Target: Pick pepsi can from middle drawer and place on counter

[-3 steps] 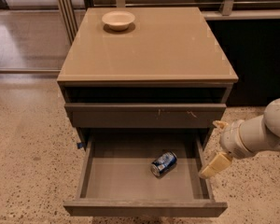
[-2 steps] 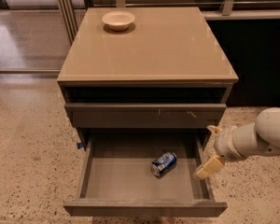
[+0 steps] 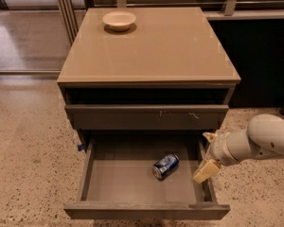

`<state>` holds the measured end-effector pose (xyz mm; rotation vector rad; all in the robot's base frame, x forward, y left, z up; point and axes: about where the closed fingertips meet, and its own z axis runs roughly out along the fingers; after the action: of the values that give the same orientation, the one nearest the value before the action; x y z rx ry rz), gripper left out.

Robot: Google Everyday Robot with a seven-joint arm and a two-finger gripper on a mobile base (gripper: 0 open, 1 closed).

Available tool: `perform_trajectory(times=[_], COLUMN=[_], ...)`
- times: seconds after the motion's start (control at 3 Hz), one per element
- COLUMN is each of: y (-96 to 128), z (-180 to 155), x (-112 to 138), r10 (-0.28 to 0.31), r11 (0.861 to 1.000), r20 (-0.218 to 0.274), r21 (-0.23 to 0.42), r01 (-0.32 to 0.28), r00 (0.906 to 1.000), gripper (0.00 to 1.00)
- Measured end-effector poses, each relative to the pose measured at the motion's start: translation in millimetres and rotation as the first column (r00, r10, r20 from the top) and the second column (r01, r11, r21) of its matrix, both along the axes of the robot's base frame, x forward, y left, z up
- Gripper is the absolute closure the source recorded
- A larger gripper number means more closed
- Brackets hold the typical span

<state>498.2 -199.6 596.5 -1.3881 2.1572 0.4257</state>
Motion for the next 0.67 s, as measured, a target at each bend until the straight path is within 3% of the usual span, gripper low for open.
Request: perform_trajectory(times=[0.33,0.67], y=[-2,4], z=[3,-18], x=[-3,8], r10=[-0.019,-0.025], r11=[1.000,1.000], r20=[0.017,0.028], r21=[-0.013,0.018], r01=[0.020,0.024], r00=[0.9997,0.9993], gripper=[0.00,0.00])
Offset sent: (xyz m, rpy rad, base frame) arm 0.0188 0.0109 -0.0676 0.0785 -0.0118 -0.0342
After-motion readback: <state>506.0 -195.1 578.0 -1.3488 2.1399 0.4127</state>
